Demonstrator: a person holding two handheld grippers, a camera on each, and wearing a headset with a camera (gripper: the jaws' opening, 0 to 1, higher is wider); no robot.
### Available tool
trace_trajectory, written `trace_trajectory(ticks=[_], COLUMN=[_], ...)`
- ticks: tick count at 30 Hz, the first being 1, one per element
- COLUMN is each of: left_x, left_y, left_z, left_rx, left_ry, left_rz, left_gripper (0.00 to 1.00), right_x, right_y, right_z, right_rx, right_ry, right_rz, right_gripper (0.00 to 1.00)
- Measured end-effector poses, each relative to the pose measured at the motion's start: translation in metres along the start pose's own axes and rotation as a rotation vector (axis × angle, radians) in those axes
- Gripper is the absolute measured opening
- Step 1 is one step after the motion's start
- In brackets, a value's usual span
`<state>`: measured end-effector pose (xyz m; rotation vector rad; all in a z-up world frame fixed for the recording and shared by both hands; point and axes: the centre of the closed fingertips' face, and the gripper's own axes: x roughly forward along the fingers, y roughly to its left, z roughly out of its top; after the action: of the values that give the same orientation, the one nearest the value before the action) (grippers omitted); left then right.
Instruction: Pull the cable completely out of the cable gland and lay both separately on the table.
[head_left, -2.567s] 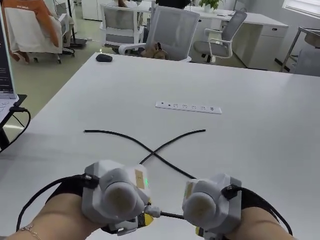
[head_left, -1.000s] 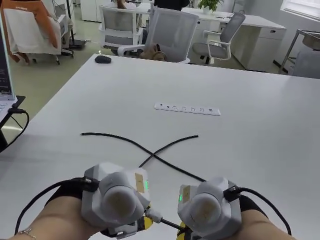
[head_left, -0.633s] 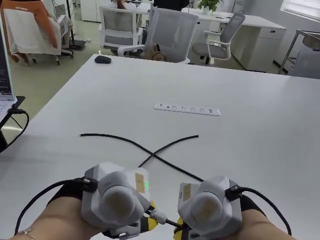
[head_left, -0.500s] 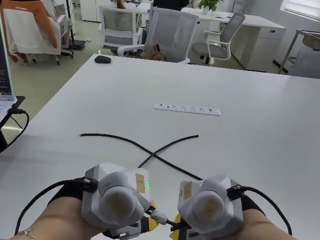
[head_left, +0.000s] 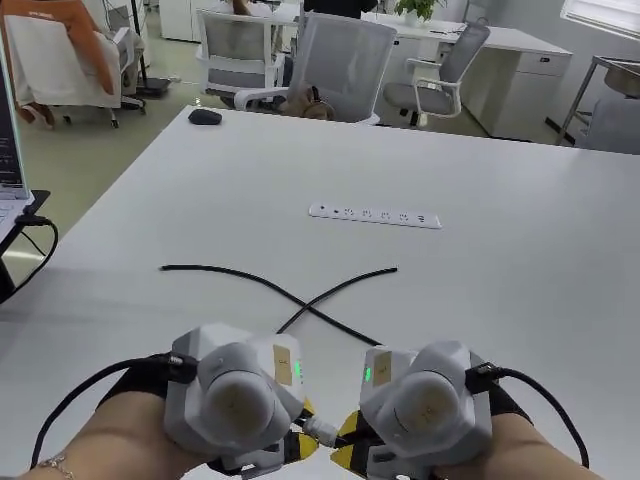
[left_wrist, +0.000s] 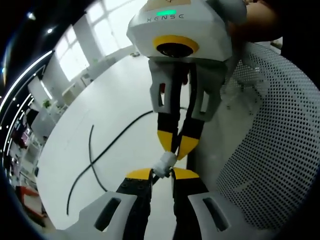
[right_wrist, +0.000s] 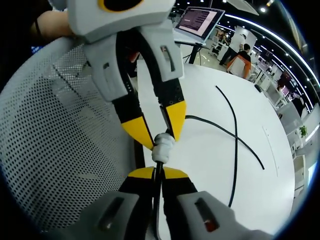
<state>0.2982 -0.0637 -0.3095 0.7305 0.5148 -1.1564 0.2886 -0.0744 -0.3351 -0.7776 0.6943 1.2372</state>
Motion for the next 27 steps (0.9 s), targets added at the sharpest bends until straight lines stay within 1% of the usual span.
trace_trajectory(ticks=[2,4,5,8,9,11,13,14,15,16,17,18,19,20,21,22,23,24,25,27], left_x=[0.0,-0.001,-0.002,-0.003,-0.003,-0.004,-0.004,-0.005,-0.007,-0.01,-0.011,-0.011,-0.009,-0.009,-0.008,-0.007,-0.006,-0.006,-0.005,-0.005], left_y=[0.004,0.007,0.01,0.015,0.016,0.017,0.019,0.02,0.021,0.021,0.021,0.021,0.02,0.019,0.018,0.017,0.017,0.016,0.016,0.017], left_z=[-0.004,-0.005,-0.006,-0.009,-0.01,-0.011,-0.012,-0.013,-0.012,-0.013,-0.014,-0.013,-0.014,-0.015,-0.015,-0.017,-0.018,-0.022,-0.026,-0.028], left_rx=[-0.004,-0.014,-0.017,-0.033,-0.036,-0.039,-0.041,-0.043,-0.037,-0.059,-0.073,-0.077,-0.074,-0.065,-0.06,-0.06,-0.062,-0.065,-0.063,-0.06], left_ry=[0.012,0.017,0.02,0.026,0.029,0.032,0.038,0.04,0.039,0.044,0.039,0.032,0.036,0.044,0.048,0.054,0.061,0.079,0.093,0.102], left_rz=[0.015,0.027,0.038,0.057,0.062,0.07,0.074,0.08,0.078,0.09,0.086,0.083,0.082,0.084,0.082,0.074,0.069,0.065,0.064,0.065], left_gripper=[0.16,0.16,0.16,0.16,0.16,0.16,0.16,0.03,0.02,0.03,0.03,0.03,0.03,0.03,0.03,0.03,0.03,0.03,0.03,0.03], right_x=[0.0,-0.001,-0.001,0.0,0.0,-0.002,-0.005,-0.007,-0.01,-0.011,-0.011,-0.011,-0.006,-0.007,-0.008,-0.008,-0.008,-0.007,-0.006,-0.006], right_y=[-0.003,-0.005,-0.007,-0.012,-0.015,-0.021,-0.025,-0.028,-0.031,-0.032,-0.03,-0.029,-0.025,-0.027,-0.028,-0.03,-0.03,-0.027,-0.025,-0.024], right_z=[-0.004,-0.005,-0.009,-0.02,-0.026,-0.035,-0.052,-0.06,-0.072,-0.078,-0.079,-0.075,-0.059,-0.052,-0.053,-0.058,-0.061,-0.063,-0.065,-0.067], right_rx=[0.008,0.015,0.026,0.029,0.036,0.046,0.043,0.035,0.035,0.034,0.043,0.049,0.088,0.11,0.097,0.032,0.007,0.007,0.023,0.035], right_ry=[0.017,0.022,0.036,0.086,0.118,0.164,0.247,0.287,0.355,0.38,0.375,0.352,0.25,0.218,0.237,0.282,0.304,0.313,0.308,0.308], right_rz=[-0.013,-0.021,-0.031,-0.05,-0.064,-0.098,-0.114,-0.13,-0.148,-0.149,-0.136,-0.129,-0.114,-0.126,-0.132,-0.138,-0.136,-0.128,-0.117,-0.106], right_gripper=[0.03,0.03,0.03,0.03,0.03,0.03,0.03,0.03,0.03,0.03,0.03,0.03,0.03,0.02,0.02,0.02,0.03,0.03,0.03,0.03])
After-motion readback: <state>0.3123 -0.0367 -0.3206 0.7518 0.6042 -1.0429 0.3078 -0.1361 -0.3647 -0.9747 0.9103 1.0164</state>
